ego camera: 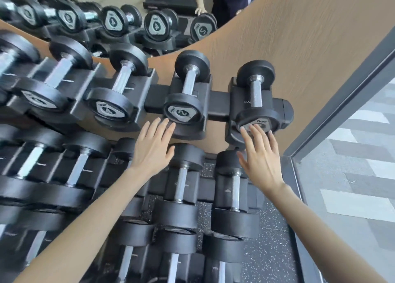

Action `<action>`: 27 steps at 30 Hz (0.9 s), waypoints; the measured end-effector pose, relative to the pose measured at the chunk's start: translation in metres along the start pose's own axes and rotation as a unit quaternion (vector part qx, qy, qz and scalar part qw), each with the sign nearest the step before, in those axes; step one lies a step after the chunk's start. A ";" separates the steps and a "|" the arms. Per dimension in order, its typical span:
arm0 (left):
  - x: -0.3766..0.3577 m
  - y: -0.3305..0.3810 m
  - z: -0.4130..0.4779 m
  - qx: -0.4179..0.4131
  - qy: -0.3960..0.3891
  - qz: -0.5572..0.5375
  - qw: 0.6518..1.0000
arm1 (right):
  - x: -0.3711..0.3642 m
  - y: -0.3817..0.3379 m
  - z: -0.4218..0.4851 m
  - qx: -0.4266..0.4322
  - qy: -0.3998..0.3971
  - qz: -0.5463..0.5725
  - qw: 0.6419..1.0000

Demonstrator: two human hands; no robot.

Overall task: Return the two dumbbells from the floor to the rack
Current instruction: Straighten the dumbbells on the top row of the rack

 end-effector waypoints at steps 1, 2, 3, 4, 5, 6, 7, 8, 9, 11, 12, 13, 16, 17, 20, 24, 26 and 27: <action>-0.003 -0.012 0.002 -0.012 0.000 -0.004 1.000 | -0.004 -0.011 0.002 -0.008 -0.001 -0.001 1.000; -0.005 -0.024 0.003 -0.022 0.003 -0.008 1.000 | -0.007 -0.022 0.005 -0.013 -0.002 -0.005 1.000; -0.007 -0.036 0.005 -0.033 0.006 -0.012 0.999 | -0.011 -0.033 0.009 -0.017 -0.001 -0.010 1.000; -0.009 -0.047 0.008 -0.043 0.010 -0.016 0.999 | -0.013 -0.042 0.015 -0.022 0.001 -0.016 1.000; -0.010 -0.057 0.012 -0.054 0.015 -0.019 0.998 | -0.015 -0.050 0.022 -0.031 0.003 -0.019 0.999; -0.011 -0.065 0.017 -0.062 0.017 -0.023 0.998 | -0.016 -0.058 0.030 -0.044 0.003 -0.018 0.999; -0.012 -0.070 0.021 -0.067 0.019 -0.031 0.997 | -0.017 -0.064 0.037 -0.054 0.002 -0.013 0.998; -0.014 -0.076 0.027 -0.073 0.018 -0.043 0.996 | -0.018 -0.070 0.046 -0.061 0.003 -0.011 0.998; -0.015 -0.080 0.033 -0.080 0.018 -0.055 0.995 | -0.019 -0.075 0.055 -0.064 0.006 -0.012 0.998; -0.020 -0.084 0.045 -0.092 0.017 -0.076 0.993 | -0.020 -0.082 0.073 -0.060 0.017 -0.019 0.998; -0.024 -0.084 0.051 -0.098 0.013 -0.082 0.992 | -0.021 -0.084 0.082 -0.058 0.025 -0.020 0.998; -0.027 -0.083 0.056 -0.104 0.010 -0.085 0.991 | -0.023 -0.085 0.091 -0.058 0.030 -0.020 0.998; -0.036 -0.074 0.068 -0.121 0.007 -0.117 0.986 | -0.031 -0.086 0.110 -0.050 0.024 -0.024 0.998; -0.037 -0.071 0.073 -0.119 0.007 -0.138 0.983 | -0.035 -0.087 0.115 -0.041 0.016 -0.027 0.999; -0.041 -0.068 0.084 -0.103 0.011 -0.204 0.974 | -0.043 -0.090 0.127 -0.017 0.005 -0.024 1.000; -0.051 -0.067 0.097 -0.066 -0.008 -0.302 0.951 | -0.045 -0.092 0.143 -0.010 -0.001 0.000 1.000; -0.052 -0.067 0.100 -0.059 -0.013 -0.325 0.944 | -0.045 -0.090 0.146 -0.015 -0.010 0.030 0.999; -0.051 -0.066 0.102 -0.062 -0.015 -0.325 0.943 | -0.046 -0.088 0.146 -0.020 -0.008 0.042 0.999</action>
Point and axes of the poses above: each hand's wrist, its own z-axis towards the middle knuckle, its own x-axis out of the back of the hand, y = z × x, the point moved 6 cm from there along z, towards the middle knuckle, and after that the axes turned 7 degrees about z, right-handed, at the moved point
